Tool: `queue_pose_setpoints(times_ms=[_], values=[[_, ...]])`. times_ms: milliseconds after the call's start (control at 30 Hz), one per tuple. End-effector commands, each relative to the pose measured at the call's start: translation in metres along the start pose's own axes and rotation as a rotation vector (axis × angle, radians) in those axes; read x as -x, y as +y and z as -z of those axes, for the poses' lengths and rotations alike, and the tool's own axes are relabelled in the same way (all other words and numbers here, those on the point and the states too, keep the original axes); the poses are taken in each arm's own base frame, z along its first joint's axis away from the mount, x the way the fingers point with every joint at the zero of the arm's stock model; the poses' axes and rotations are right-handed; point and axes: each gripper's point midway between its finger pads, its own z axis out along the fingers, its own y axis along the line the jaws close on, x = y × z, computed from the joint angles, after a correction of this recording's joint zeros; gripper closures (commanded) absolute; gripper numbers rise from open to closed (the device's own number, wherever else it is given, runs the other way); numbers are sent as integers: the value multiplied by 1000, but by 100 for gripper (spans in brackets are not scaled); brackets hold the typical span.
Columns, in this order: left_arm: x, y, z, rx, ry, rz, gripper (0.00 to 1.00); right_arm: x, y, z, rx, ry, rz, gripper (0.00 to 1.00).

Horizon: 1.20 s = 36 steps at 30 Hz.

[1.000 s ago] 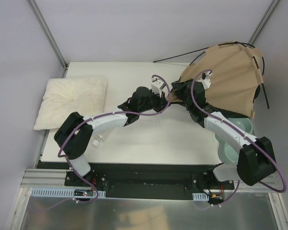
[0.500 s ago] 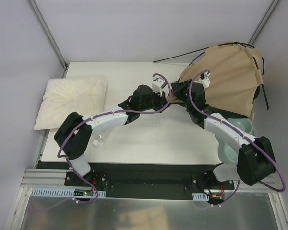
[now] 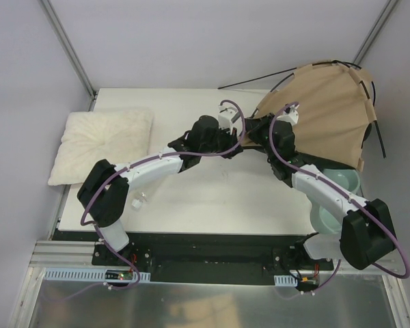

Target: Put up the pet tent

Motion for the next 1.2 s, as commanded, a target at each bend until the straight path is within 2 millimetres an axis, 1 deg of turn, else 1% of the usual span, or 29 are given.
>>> queue_pose_setpoints(times_ms=[0,167,267,367,467,533,633,800,900,933,1033,1100,1167], values=[[-29,11,6,42,128,57,100,47,3,3,-4,-157,-30,100],[-24,8,7,39,125,53,100,38,-3,2,-16,-127,3,100],[-19,7,8,40,116,49,100,30,-11,2,-46,-113,59,100],[-14,7,9,42,110,46,100,28,-20,4,-86,-127,144,100],[-13,8,10,46,113,45,100,28,-24,5,-108,-135,198,100],[-11,10,11,50,113,44,100,28,-20,7,-92,-130,217,100],[-7,11,10,55,110,44,100,23,-16,8,-75,-115,241,100],[0,9,9,42,101,46,100,8,8,11,47,-26,183,100],[1,9,10,41,99,52,100,0,12,11,71,14,152,100],[2,8,10,37,97,53,100,-2,10,10,63,17,154,100],[7,7,16,34,85,54,99,-4,-10,8,-6,3,190,100],[11,8,20,33,75,52,94,-5,-21,7,-46,-3,226,100],[12,7,22,31,70,49,89,-8,-25,8,-48,9,252,100]])
